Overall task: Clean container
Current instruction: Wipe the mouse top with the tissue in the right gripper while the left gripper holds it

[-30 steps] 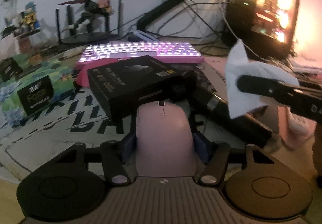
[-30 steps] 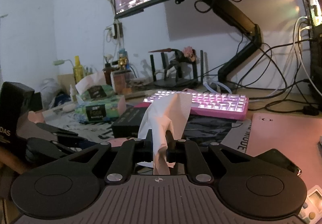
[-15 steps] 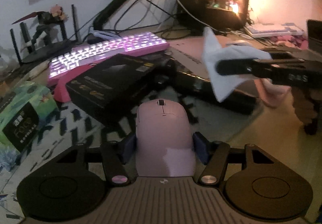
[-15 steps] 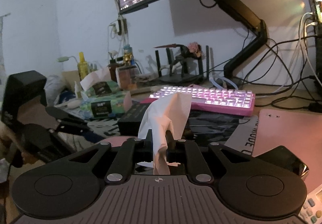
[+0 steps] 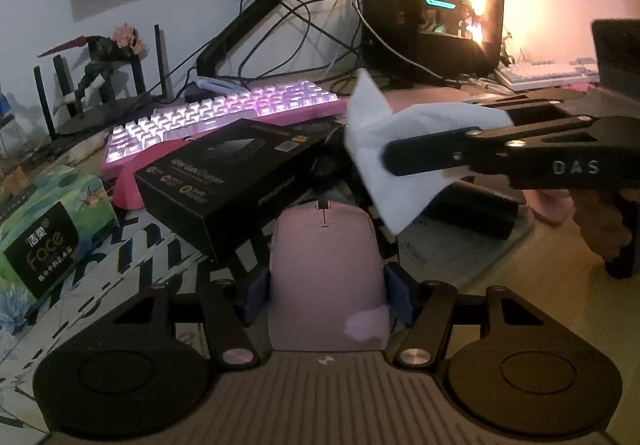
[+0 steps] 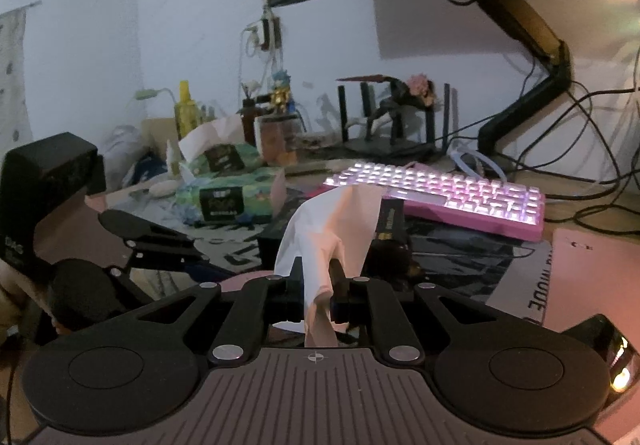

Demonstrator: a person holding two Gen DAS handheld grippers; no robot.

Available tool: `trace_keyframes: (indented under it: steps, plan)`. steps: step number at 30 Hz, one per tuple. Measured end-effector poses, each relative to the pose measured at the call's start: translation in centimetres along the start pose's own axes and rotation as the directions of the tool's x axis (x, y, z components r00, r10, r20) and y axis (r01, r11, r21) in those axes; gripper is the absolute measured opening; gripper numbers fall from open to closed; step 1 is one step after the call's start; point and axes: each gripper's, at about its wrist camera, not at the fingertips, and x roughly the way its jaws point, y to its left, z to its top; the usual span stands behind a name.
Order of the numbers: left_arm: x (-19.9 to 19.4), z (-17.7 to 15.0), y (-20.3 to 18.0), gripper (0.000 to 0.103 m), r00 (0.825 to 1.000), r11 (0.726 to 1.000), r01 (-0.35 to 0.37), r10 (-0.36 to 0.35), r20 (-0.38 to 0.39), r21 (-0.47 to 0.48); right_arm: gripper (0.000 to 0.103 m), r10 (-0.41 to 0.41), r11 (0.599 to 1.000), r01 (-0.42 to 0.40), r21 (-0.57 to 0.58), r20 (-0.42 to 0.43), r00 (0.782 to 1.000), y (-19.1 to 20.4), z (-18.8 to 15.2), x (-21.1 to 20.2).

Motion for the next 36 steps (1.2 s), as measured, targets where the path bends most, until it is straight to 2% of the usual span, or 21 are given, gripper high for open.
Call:
trace_keyframes:
  steps: [5, 16, 32, 36]
  plan:
    - [0.1, 0.0, -0.1, 0.061, 1.0, 1.0, -0.003, 0.003, 0.002, 0.0, 0.012, 0.01, 1.0, -0.01, -0.019, -0.018, 1.0, -0.1, 0.4, 1.1]
    - [0.2, 0.0, -0.2, 0.061, 1.0, 1.0, -0.009, 0.009, -0.002, 0.0, 0.012, 0.042, 0.998, -0.041, 0.04, -0.006, 0.999, -0.1, -0.2, 1.4]
    - [0.3, 0.2, -1.5, 0.061, 1.0, 1.0, -0.012, 0.012, -0.003, -0.003, 0.012, 0.1, 0.994, -0.095, 0.056, -0.092, 0.991, -0.4, -0.5, 2.9]
    - [0.3, 0.2, -1.3, 0.061, 1.0, 1.0, -0.012, 0.012, -0.002, -0.01, 0.012, 0.075, 0.993, -0.065, 0.096, -0.103, 0.992, -1.0, -0.6, 3.1]
